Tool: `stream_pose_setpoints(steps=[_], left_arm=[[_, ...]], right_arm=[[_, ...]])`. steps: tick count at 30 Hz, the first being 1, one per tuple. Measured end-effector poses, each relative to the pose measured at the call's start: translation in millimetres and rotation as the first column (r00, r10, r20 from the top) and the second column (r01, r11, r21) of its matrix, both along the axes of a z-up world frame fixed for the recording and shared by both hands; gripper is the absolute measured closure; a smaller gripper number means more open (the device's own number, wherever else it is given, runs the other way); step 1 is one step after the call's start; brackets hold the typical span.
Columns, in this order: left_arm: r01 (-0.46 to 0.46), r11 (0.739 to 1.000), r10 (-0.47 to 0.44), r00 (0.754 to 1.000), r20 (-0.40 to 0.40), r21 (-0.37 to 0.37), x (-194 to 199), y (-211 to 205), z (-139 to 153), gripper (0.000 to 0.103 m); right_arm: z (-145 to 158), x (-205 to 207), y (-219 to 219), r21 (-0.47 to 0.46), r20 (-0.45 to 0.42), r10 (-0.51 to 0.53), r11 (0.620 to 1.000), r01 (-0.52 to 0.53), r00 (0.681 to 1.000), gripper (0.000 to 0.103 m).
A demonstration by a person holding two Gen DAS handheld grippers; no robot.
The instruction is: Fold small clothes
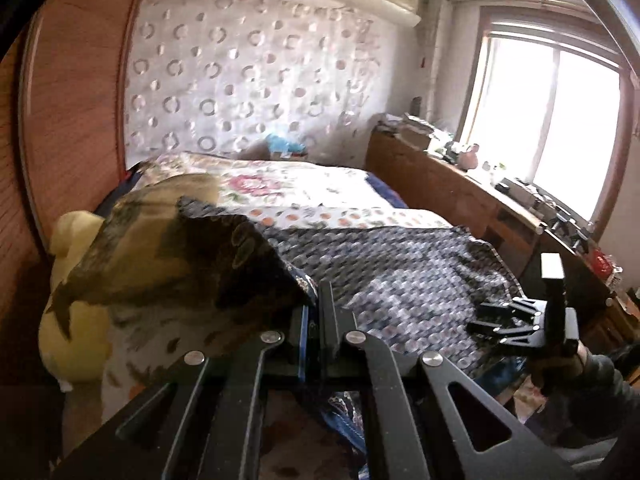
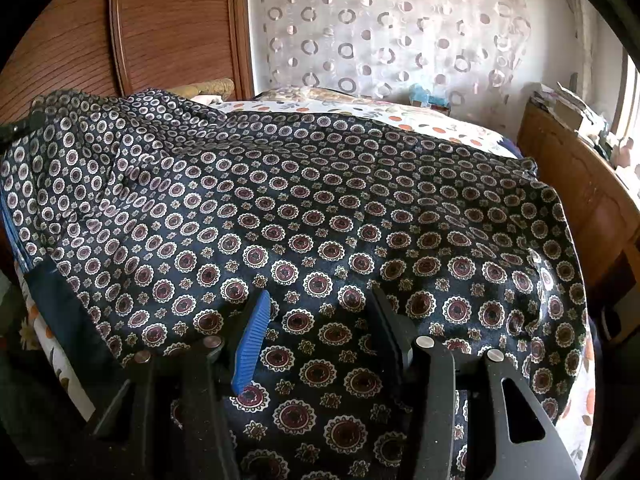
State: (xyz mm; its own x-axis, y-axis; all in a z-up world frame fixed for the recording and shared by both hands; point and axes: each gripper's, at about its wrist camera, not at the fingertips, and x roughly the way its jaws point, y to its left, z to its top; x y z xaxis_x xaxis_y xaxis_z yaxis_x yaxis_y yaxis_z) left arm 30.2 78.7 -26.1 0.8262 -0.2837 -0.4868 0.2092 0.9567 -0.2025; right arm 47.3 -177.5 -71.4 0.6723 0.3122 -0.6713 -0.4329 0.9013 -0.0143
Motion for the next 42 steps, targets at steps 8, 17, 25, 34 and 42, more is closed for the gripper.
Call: stream_pose_setpoints(steps=[8, 17, 25, 34, 42], left_arm=[[0.118, 0.993, -0.118, 0.991, 0.063, 0.01, 20, -49, 29, 0.099], [0.279, 0.959, -0.283, 0.951, 0.125, 0.05, 45, -121, 70, 0.099], [0.331, 0.939, -0.338, 0.938, 0.082, 0.093, 55, -161, 69, 0.078], [0.296, 0.947, -0.306, 0.949, 0.071, 0.128, 37, -158, 52, 0.034], [0.223, 0.964, -0.23, 0.973, 0.035, 0.146, 25, -129, 25, 0.03]], right_arm=[[18, -13, -23, 0.03, 0.038, -0.06, 0.998, 0.059, 0.997, 0.051], [50, -41, -60, 0.036, 0.128, -0.149, 0.989, 0.146, 0.981, 0.051], [50, -52, -63, 0.059, 0.141, -0.178, 0.983, 0.171, 0.974, 0.051], [47, -49, -60, 0.063, 0.117, -0.151, 0.988, 0.144, 0.982, 0.051], [45, -36, -27, 0.042, 0.1, -0.054, 0.998, 0.05, 0.994, 0.051]])
